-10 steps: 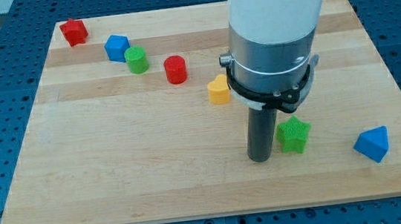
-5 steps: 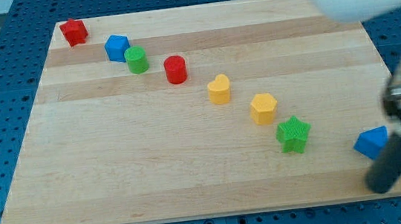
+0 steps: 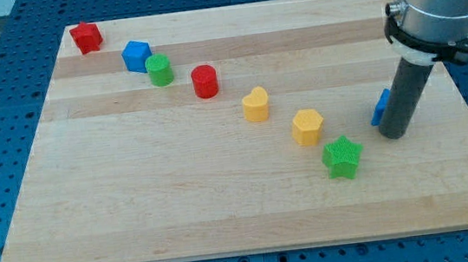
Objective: Move the triangle right center of the board
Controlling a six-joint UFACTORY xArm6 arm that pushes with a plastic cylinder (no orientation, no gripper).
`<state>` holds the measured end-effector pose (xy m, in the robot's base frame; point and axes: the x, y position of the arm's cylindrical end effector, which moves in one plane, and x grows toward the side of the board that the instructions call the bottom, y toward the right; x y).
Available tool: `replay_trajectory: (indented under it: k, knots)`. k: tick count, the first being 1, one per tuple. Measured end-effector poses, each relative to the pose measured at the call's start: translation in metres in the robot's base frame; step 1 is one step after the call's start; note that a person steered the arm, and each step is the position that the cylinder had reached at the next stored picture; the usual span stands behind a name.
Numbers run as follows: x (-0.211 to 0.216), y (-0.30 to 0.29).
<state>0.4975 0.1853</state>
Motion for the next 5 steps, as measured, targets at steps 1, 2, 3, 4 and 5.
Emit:
replay_trajectory:
  k: [1, 2, 3, 4, 5]
  knots:
    - [0.006, 0.008]
    - [-0.036, 0.006]
    - [-0.071, -0.003]
    - [-0.054, -0.003]
    - [-0.014, -0.003]
